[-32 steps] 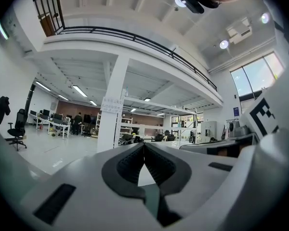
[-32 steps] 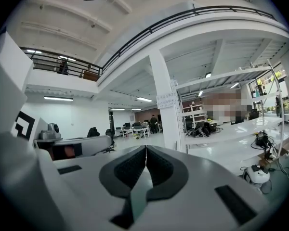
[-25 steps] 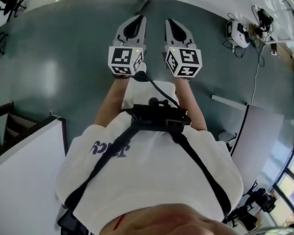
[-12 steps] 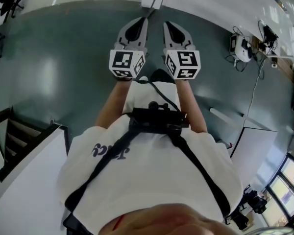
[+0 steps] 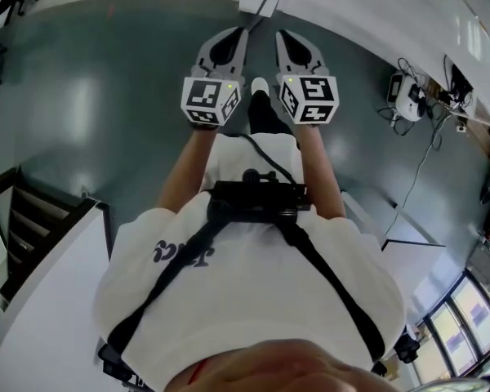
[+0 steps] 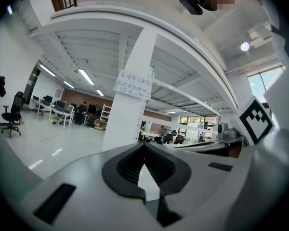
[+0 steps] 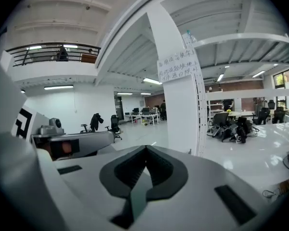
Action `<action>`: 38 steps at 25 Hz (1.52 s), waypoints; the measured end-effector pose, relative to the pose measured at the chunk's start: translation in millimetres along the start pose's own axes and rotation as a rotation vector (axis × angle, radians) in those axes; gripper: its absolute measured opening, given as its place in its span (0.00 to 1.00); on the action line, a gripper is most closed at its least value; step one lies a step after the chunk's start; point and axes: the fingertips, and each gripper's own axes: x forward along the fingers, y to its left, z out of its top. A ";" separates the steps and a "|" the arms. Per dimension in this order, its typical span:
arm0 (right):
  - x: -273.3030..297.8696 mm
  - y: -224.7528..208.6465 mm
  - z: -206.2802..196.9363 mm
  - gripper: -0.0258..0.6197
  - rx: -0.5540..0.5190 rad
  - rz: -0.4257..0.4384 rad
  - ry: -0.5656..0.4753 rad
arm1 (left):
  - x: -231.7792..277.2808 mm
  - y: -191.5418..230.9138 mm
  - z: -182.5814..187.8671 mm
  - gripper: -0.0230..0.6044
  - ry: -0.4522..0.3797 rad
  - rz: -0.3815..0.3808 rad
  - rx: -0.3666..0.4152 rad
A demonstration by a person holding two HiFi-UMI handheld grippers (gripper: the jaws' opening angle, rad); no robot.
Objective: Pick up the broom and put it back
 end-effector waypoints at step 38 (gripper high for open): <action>300.2 -203.7 -217.0 0.30 0.161 -0.061 0.251 | 246.5 158.3 -219.1 0.05 0.293 -0.045 -0.008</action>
